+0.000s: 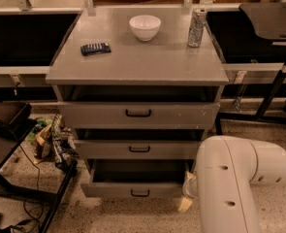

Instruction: Open bottom drawer

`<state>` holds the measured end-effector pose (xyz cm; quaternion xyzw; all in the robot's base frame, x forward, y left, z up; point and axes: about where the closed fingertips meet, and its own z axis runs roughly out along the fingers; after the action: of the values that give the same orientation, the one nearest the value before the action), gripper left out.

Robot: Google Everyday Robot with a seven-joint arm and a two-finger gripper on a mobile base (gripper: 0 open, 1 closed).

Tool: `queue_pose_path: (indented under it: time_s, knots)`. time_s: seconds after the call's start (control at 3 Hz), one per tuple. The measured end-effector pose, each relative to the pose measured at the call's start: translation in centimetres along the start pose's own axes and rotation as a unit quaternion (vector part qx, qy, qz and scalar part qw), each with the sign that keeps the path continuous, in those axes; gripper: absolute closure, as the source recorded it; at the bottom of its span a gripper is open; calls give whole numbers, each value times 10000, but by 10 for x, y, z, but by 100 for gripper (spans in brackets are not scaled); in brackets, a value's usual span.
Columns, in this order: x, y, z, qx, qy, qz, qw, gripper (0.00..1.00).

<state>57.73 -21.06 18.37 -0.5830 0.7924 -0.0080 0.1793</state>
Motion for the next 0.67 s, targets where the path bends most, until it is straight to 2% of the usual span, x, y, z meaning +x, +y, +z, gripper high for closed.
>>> queue_pose_path:
  time_s: [0.33,0.67]
  knots:
    - [-7,4,11,-262,350,-110,9990,19]
    - [-2,14,15,-733,1170,-190,9902,43]
